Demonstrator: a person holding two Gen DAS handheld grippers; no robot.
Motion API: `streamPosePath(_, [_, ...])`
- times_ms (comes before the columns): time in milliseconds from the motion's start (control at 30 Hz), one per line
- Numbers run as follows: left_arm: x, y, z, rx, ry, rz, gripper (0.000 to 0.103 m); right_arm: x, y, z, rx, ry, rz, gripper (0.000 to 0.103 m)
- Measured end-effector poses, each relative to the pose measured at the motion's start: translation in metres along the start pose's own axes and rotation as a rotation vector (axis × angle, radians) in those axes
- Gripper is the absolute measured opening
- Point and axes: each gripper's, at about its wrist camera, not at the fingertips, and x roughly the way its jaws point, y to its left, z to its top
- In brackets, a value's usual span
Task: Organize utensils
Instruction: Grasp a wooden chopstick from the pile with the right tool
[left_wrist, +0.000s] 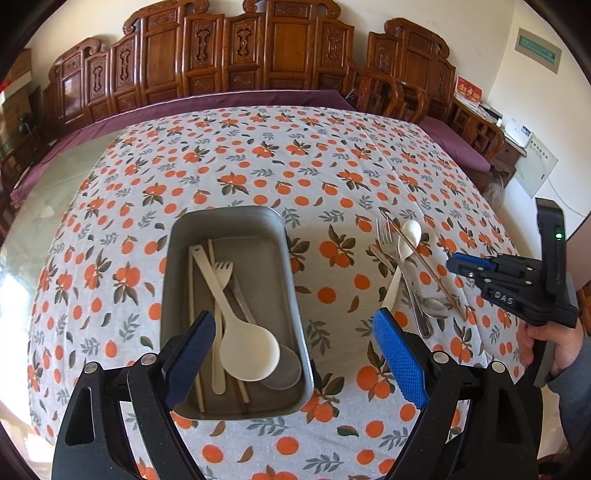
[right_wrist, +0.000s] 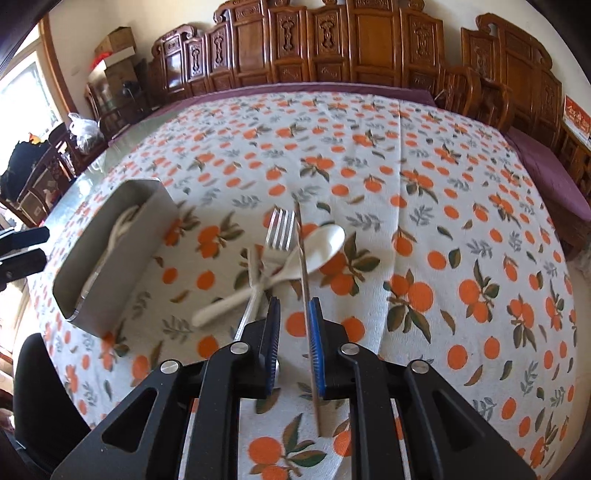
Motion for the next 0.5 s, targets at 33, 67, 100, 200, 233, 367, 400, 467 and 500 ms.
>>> streamPosePath(33, [0.002,-0.001,0.0,0.004,0.004,0.001,0.084,0.004,-0.001,-0.001,0.0,0.008,0.001,0.017])
streamPosePath(67, [0.003,-0.003,0.0,0.008,0.008,0.001,0.084,0.009,-0.002,-0.002,-0.003,0.018,0.001,0.017])
streamPosePath(100, [0.005,-0.005,0.0,0.01,0.01,0.001,0.084,0.013,-0.003,-0.003,-0.007,0.025,-0.001,0.017])
streamPosePath(200, [0.008,-0.009,0.001,0.016,0.017,-0.002,0.084,0.023,-0.005,-0.003,-0.018,0.045,-0.003,0.017])
streamPosePath(233, [0.01,-0.012,0.001,0.02,0.019,-0.002,0.084,0.026,-0.005,-0.004,-0.024,0.05,-0.005,0.017])
streamPosePath(367, [0.016,-0.019,0.003,0.023,0.029,-0.006,0.084,0.036,-0.004,-0.005,-0.059,0.072,-0.009,0.016])
streamPosePath(400, [0.017,-0.02,0.002,0.024,0.031,-0.007,0.084,0.037,-0.003,-0.006,-0.068,0.075,-0.009,0.011])
streamPosePath(467, [0.021,-0.026,0.003,0.029,0.036,-0.01,0.084,0.036,-0.002,-0.009,-0.092,0.076,-0.012,0.006])
streamPosePath(500, [0.023,-0.029,0.003,0.033,0.038,-0.011,0.084,0.035,-0.002,-0.01,-0.095,0.077,-0.007,0.006])
